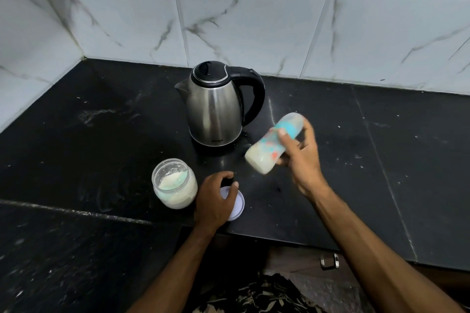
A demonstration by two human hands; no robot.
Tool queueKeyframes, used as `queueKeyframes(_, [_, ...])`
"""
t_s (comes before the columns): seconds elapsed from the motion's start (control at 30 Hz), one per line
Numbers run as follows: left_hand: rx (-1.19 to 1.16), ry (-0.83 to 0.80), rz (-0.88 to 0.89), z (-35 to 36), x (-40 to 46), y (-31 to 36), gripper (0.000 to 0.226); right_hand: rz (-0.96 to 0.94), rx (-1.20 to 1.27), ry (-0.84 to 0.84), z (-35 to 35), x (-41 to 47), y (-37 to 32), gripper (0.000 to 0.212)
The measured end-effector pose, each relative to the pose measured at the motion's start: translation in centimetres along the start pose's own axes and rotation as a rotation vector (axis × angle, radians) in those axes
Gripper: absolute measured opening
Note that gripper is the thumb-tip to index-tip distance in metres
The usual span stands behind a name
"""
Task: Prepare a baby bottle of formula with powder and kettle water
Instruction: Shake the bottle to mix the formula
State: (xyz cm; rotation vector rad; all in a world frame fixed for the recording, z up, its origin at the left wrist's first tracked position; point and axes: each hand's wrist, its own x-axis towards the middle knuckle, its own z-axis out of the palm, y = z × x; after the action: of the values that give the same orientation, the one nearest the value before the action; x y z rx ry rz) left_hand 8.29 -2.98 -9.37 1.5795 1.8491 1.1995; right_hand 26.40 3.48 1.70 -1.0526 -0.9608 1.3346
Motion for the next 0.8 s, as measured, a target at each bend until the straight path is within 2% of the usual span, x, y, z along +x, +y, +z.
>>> queueKeyframes(0.07, [-0.011, 0.009, 0.0, 0.0, -0.1, 0.3, 0.023, -0.001, 0.121, 0.093, 0.1, 0.5, -0.1, 0.052])
queueKeyframes(0.1, [-0.006, 0.014, 0.001, 0.0, 0.0, 0.3, 0.021, 0.013, 0.114, 0.049, 0.3, 0.2, 0.1, 0.051])
queueKeyframes(0.23, [-0.009, -0.13, -0.049, -0.1, 0.5, -0.6, 0.038, 0.109, -0.168, -0.42, 0.5, -2.2, 1.7, 0.071])
queueKeyframes(0.27, [-0.01, -0.139, -0.054, -0.1, 0.5, -0.6, 0.039, 0.102, -0.179, -0.425, 0.6, -2.1, 1.7, 0.073])
queueKeyframes(0.37, [0.016, -0.007, -0.013, 0.0, 0.1, -0.2, 0.024, 0.025, -0.041, -0.117, 0.9, -0.8, 1.0, 0.059])
queueKeyframes(0.43, [0.016, 0.017, 0.0, 0.1, -0.2, 0.0, 0.023, 0.029, 0.097, 0.039, 1.0, -0.1, 0.7, 0.056])
queueKeyframes(0.5, [0.021, 0.022, -0.002, 0.1, -0.1, -0.1, 0.024, 0.051, 0.096, 0.006, 0.8, -0.4, 1.1, 0.067])
queueKeyframes(0.63, [0.005, -0.067, -0.036, 0.1, 0.3, -0.5, 0.034, 0.112, -0.163, -0.398, 0.2, -1.8, 1.8, 0.084])
queueKeyframes(0.7, [0.015, -0.023, -0.021, 0.0, 0.2, -0.3, 0.031, 0.057, -0.149, -0.333, 0.1, -1.1, 1.3, 0.083])
queueKeyframes(0.8, [0.015, 0.024, 0.003, 0.1, 0.0, 0.1, 0.022, -0.02, 0.014, -0.016, -0.1, 0.6, 0.0, 0.061])
